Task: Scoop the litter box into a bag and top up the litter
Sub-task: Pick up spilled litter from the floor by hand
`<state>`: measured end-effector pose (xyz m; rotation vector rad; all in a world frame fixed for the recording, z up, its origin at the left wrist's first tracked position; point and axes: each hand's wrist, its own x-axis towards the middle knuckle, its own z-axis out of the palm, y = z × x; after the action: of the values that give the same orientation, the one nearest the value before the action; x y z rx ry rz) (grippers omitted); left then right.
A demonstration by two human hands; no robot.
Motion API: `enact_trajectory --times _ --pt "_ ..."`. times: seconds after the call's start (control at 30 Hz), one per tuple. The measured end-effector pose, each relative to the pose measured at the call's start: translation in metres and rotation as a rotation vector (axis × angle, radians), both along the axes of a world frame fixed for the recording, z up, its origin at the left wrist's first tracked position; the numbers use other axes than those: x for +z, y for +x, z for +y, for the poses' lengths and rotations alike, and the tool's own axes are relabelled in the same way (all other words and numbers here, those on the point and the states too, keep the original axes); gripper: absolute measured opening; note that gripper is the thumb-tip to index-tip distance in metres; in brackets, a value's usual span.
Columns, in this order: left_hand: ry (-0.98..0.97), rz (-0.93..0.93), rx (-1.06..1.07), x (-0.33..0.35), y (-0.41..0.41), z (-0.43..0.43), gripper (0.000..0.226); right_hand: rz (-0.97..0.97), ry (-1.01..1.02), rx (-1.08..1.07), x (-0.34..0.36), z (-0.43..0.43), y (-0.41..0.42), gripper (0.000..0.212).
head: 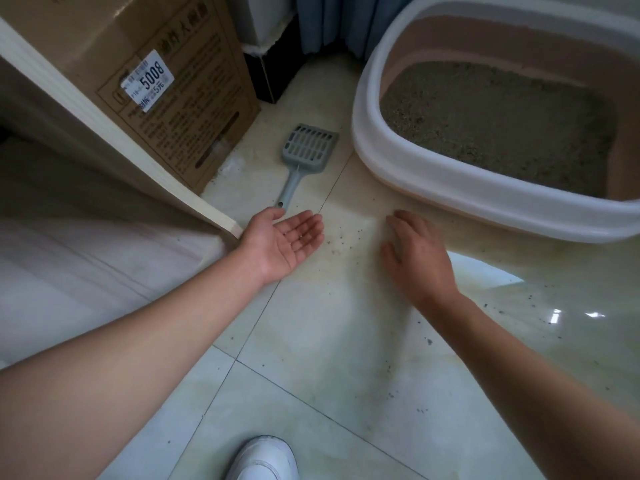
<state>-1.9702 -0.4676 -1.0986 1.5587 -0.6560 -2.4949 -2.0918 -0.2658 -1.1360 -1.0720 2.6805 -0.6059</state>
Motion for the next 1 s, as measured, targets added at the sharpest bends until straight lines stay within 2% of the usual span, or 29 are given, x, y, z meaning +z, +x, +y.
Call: enact_trajectory --times 0.17,0.27,0.63,1.0 --pt "0.004 0.032 0.033 0.002 -0.005 0.006 0.041 -0.046 0.089 0.056 0.0 -0.026 -0.003 0.066" --pt "0.015 0.069 0.07 0.004 -0.008 -0.002 0.039 -0.054 0.11 0.118 0.001 -0.04 -0.006 0.071" --pt "0.039 0.106 0.088 0.005 -0.008 -0.004 0.041 0.026 0.11 0.311 -0.007 -0.02 0.02 0.058" --pt "0.002 0.06 0.128 0.0 -0.01 0.0 0.039 0.029 0.06 0.397 -0.007 -0.037 0.037 0.06"
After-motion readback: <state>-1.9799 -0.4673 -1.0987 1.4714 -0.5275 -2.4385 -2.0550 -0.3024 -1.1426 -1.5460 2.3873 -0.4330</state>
